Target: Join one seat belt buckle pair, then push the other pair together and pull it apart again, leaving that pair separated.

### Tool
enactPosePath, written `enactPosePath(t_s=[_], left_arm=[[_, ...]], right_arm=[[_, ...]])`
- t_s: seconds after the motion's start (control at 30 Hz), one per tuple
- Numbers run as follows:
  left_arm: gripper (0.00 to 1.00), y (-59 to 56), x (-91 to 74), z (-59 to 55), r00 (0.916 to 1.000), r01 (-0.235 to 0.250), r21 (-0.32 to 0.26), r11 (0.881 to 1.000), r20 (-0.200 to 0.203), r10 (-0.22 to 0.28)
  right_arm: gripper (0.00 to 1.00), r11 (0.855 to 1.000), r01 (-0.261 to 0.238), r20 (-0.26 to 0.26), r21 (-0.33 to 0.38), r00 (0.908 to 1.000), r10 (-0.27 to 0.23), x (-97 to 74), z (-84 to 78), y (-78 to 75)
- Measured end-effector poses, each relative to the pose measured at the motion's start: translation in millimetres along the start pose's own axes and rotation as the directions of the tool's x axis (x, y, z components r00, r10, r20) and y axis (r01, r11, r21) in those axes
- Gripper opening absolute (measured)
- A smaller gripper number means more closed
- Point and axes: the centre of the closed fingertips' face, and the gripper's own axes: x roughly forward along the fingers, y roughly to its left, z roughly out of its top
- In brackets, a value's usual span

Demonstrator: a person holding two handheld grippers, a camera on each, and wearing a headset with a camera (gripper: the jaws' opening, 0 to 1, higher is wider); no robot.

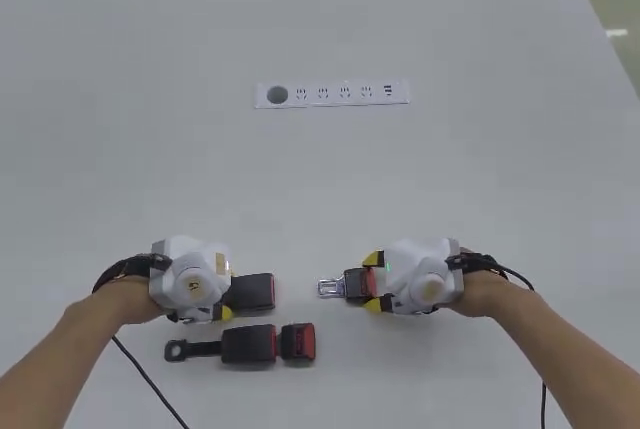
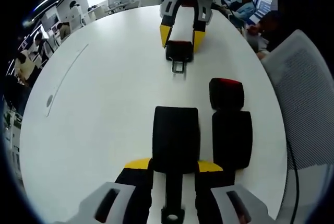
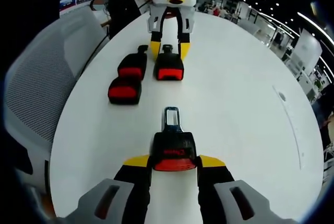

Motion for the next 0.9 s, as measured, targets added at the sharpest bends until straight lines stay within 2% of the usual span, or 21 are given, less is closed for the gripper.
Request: enactPosePath(t_s=[0.27,0.63,0.9], left_arm=[[0.31,0.6,1.3,-1.6,1.0000,0.003,0.004,1.000,-0.007,-0.003],[0.30,1.4,2.7,-3.4,0.9999,0.004,-0.024,1.000,-0.011,-0.005],[0.30,0.9,2.9,-3.2,0.9999,0.004,-0.025,1.000,-0.016,-0.005]], right_arm=[[0.31,1.000,0.001,-0.002,-0.015,1.0000,-0.001,1.2,-1.2,-0.1],[0.30,1.000,0.005,-0.004,-0.025,1.0000,-0.005,2.1,-0.4,0.5],[0.30,1.000,0.005,0.007,-0.030,1.0000,-0.005,3.9,7.6,1.7]])
